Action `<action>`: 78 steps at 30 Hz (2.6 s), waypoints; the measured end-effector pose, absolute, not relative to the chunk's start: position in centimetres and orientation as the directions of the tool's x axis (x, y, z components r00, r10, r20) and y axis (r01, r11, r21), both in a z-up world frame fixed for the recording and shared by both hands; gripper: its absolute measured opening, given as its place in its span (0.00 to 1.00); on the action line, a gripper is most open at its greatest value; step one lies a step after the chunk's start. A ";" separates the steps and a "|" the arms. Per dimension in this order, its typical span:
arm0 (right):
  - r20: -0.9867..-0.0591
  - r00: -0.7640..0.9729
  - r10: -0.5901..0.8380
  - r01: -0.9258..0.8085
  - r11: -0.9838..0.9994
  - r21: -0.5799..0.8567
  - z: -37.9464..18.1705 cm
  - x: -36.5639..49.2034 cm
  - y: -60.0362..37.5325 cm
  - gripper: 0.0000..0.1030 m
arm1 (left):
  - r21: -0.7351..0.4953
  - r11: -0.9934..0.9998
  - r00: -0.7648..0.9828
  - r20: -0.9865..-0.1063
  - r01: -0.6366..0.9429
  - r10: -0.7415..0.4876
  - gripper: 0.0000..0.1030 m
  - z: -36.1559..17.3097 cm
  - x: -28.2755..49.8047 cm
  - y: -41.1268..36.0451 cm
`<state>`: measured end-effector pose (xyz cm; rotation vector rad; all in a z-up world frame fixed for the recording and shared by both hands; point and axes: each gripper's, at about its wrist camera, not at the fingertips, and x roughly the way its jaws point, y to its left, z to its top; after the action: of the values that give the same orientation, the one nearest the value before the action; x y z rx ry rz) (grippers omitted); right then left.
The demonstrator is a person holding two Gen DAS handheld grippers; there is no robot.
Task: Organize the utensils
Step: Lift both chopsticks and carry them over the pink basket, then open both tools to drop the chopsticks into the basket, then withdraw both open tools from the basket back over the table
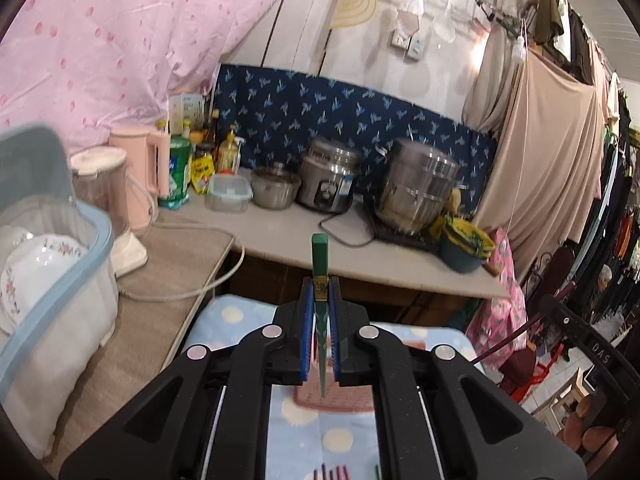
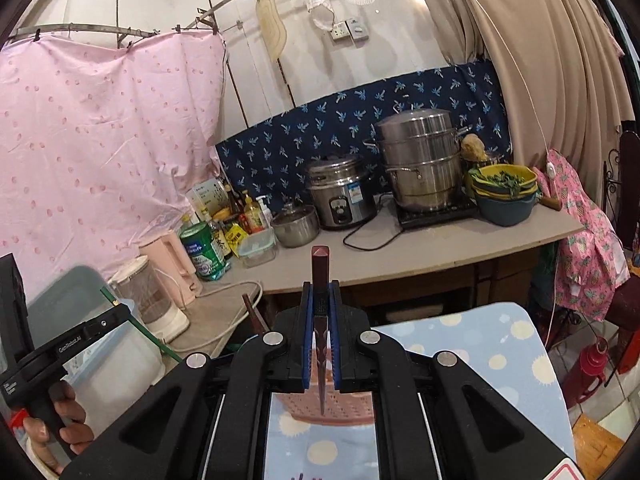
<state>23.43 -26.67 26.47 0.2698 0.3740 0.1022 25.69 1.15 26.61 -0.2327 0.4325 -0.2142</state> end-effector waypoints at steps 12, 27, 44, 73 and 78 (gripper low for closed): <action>-0.421 0.895 0.148 -0.037 0.965 0.261 24.1 30.5 -26.4 0.07 | -0.269 0.952 0.883 -0.400 0.144 -0.247 0.07 25.1 31.3 -1.3; -0.502 0.852 0.151 -0.030 0.970 0.240 19.5 32.8 -25.2 0.11 | -0.253 0.961 0.843 -0.488 0.113 -0.228 0.12 20.1 33.4 -1.4; -0.492 0.860 0.134 -0.030 0.976 0.214 19.7 27.7 -24.9 0.20 | -0.239 0.966 0.841 -0.498 0.101 -0.212 0.22 19.6 29.6 0.2; -0.696 0.710 0.107 -0.031 0.992 0.122 7.4 10.1 -21.7 0.20 | -0.106 0.992 0.730 -0.672 0.070 -0.124 0.22 8.0 14.2 2.7; -0.733 0.670 0.116 -0.034 0.992 0.125 4.8 8.1 -21.3 0.20 | -0.094 0.993 0.703 -0.702 0.066 -0.113 0.22 5.8 12.6 2.7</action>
<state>8.13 -21.29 4.79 0.1039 0.8324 0.0846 12.61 2.75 5.84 -0.0637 0.7844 -0.0995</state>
